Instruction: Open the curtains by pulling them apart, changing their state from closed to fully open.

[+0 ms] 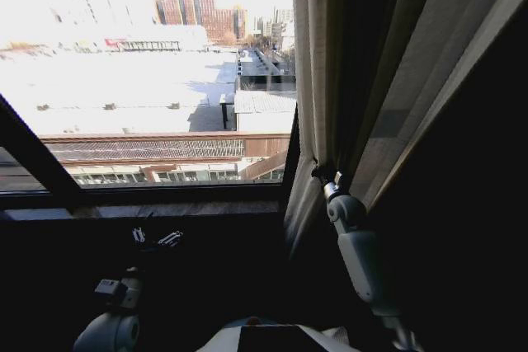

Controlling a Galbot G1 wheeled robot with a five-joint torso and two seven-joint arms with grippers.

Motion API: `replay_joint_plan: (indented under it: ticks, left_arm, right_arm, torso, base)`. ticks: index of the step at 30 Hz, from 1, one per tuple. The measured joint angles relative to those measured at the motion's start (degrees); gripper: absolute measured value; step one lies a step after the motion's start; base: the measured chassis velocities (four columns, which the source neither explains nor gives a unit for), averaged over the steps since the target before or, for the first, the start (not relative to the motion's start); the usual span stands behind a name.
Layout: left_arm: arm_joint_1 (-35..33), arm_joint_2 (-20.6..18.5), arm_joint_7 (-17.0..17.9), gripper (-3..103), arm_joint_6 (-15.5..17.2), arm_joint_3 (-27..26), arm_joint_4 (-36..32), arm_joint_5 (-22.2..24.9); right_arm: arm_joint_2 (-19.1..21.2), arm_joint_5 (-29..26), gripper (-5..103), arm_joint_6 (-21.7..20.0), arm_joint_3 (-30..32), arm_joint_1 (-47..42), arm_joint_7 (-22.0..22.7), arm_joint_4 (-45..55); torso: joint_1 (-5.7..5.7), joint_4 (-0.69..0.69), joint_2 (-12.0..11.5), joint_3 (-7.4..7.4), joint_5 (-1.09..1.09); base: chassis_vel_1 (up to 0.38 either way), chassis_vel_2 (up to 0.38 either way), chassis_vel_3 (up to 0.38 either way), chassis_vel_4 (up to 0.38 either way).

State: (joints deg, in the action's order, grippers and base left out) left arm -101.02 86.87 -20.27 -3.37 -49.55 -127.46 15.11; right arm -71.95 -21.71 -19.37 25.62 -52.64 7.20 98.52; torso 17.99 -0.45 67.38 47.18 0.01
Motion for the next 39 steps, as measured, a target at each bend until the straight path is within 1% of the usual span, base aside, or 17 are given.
replay_joint_plan:
  ticks: [3, 11, 15, 17, 19, 21, 25, 26, 28, 30, 31, 33, 36, 37, 38, 39]
  left_arm:
    - [-0.03, 0.0, 0.0, 100, -0.04, 0.0, -0.01, -0.03]
    - [-0.13, 0.15, -0.06, 100, -0.19, 0.2, -0.02, -0.21]
    - [-0.14, 0.16, -0.13, 100, -0.23, 0.27, -0.01, -0.23]
    - [-0.14, 0.15, -0.14, 100, -0.25, 0.28, 0.02, -0.25]
    - [-0.11, 0.12, -0.12, 100, -0.29, 0.28, 0.19, -0.27]
    - [-0.09, 0.11, -0.1, 100, -0.37, 0.28, 0.32, -0.27]
    - [0.0, 0.06, -0.09, 100, -0.65, 0.34, 0.68, -0.27]
    - [0.02, 0.04, -0.1, 100, -0.72, 0.36, 0.76, -0.27]
    - [0.07, 0.03, -0.11, 100, -0.78, 0.39, 0.82, -0.27]
    - [0.08, 0.03, -0.11, 100, -0.78, 0.39, 0.82, -0.27]
    - [0.07, 0.05, -0.14, 100, -0.79, 0.43, 0.73, -0.27]
    - [0.06, 0.05, -0.16, 100, -0.79, 0.44, 0.64, -0.27]
    - [-0.05, 0.14, -0.26, 100, -0.85, 0.44, 0.46, -0.3]
    - [-0.05, 0.14, -0.26, 100, -0.85, 0.44, 0.46, -0.3]
    - [-0.13, 0.21, -0.3, 100, -0.97, 0.45, 0.44, -0.37]
    - [-0.19, 0.25, -0.32, 100, -1.04, 0.46, 0.42, -0.41]
  right_arm:
    - [-0.03, 0.12, 0, 0.06, 0.0, -0.02, -0.02, 0.04]
    - [0.01, 1.74, 0, 1.36, 0.14, -0.34, -0.02, -0.28]
    - [0.0, 1.85, 0, 1.4, 0.48, -0.48, 0.02, -0.41]
    - [-0.01, 1.85, 0, 1.4, 0.73, -0.55, 0.04, -0.45]
    - [-0.09, 1.85, 0, 1.4, 1.1, -0.55, 0.05, -0.59]
    - [-0.14, 1.85, 0, 1.4, 1.42, -0.55, 0.05, -0.71]
    - [-0.16, 2.03, 0, 1.37, 2.11, -0.55, 0.17, -1.04]
    - [-0.15, 2.13, -3, 1.31, 2.29, -0.55, 0.17, -1.08]
    - [-0.11, 2.45, 7, 1.18, 2.79, -0.7, 0.13, -1.12]
    - [-0.1, 2.46, 7, 1.18, 2.82, -0.73, 0.13, -1.12]
    - [-0.12, 2.49, 17, 1.15, 3.07, -0.82, 0.13, -1.18]
    - [-0.13, 2.49, 17, 1.15, 3.13, -0.85, 0.13, -1.2]
    - [-0.07, 2.5, 34, 1.15, 3.32, -1.01, 0.15, -1.21]
    - [-0.07, 2.5, 34, 1.15, 3.32, -1.01, 0.15, -1.21]
    - [0.0, 2.49, 40, 1.15, 3.37, -1.06, 0.15, -1.19]
    - [0.05, 2.49, 40, 1.16, 3.39, -1.1, 0.16, -1.16]
  torso:
    - [0.0, 0.02, 0.0, 0.0, 0.0]
    - [0.0, -0.01, 0.0, 0.0, 0.02]
    - [0.0, -0.02, -0.01, 0.01, 0.04]
    - [0.0, 0.0, 0.0, 0.0, 0.04]
    - [0.0, 0.03, 0.0, 0.0, -0.06]
    - [0.0, 0.04, 0.0, 0.0, -0.07]
    - [0.0, 0.02, 0.0, 0.0, 0.0]
    - [0.0, 0.01, 0.0, 0.0, -0.01]
    - [0.0, -0.01, 0.0, 0.0, 0.02]
    - [0.0, -0.01, 0.0, 0.0, 0.04]
    - [0.0, -0.01, 0.0, 0.0, 0.03]
    - [0.0, 0.0, 0.0, 0.0, 0.02]
    - [0.0, 0.01, 0.0, 0.0, -0.01]
    - [0.0, 0.01, 0.0, 0.0, -0.01]
    - [0.0, 0.01, 0.0, 0.0, -0.02]
    - [0.0, 0.02, 0.0, 0.0, -0.02]
  base:
    - [-0.339, -0.358, 0.343, 0.366]
    - [-0.343, -0.298, 0.332, 0.305]
    - [-0.09, -0.157, 0.122, 0.102]
    - [0.004, -0.027, 0.026, 0.002]
    - [0.0, 0.0, 0.0, 0.0]
    - [0.023, 0.021, -0.025, -0.02]
    - [0.04, 0.036, -0.052, -0.053]
    - [0.0, 0.0, 0.0, 0.0]
    - [0.0, 0.0, 0.0, 0.0]
    - [0.0, 0.0, 0.0, 0.0]
    - [0.0, 0.0, 0.0, 0.0]
    - [0.0, 0.0, 0.0, 0.0]
    - [0.0, 0.0, 0.0, 0.0]
    - [0.0, 0.0, 0.0, 0.0]
    - [0.0, 0.0, 0.0, 0.0]
    - [0.0, 0.0, 0.0, 0.0]
